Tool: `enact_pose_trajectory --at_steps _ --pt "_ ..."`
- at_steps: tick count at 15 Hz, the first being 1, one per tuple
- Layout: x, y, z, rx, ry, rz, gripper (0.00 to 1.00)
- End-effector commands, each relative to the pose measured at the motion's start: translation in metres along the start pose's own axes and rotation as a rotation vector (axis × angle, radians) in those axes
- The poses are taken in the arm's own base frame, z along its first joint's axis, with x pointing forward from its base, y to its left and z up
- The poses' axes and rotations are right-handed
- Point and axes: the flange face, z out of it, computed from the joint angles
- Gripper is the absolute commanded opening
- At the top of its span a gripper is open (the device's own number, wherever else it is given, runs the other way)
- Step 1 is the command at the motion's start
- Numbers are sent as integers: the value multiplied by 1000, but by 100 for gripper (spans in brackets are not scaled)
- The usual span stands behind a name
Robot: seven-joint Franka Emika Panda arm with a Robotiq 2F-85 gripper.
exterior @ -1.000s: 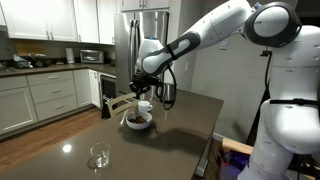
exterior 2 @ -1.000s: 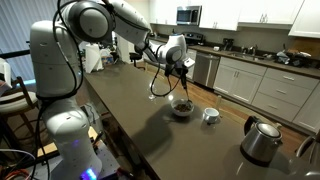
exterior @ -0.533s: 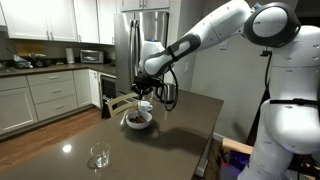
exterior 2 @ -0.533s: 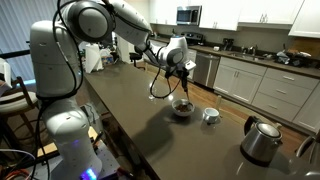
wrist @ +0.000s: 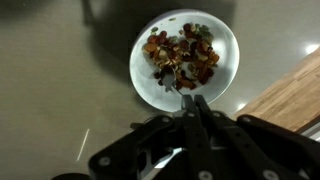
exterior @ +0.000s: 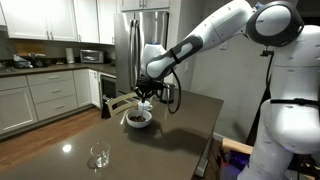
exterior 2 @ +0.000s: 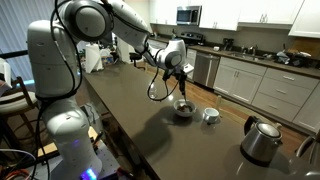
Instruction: Stir the contents of the bowl
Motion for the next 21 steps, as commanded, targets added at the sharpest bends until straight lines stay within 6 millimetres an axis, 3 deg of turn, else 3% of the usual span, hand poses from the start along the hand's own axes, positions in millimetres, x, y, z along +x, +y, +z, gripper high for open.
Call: enact_pose_trajectory --at_steps 1,10,17,21 --pt "-20 12 0 -38 -7 -29 4" --pt "-62 -4 6 -55 -34 -143 4" --pt "-92 -37 8 -39 -47 -229 4" --pt "-96 -55 6 -24 -33 -250 4"
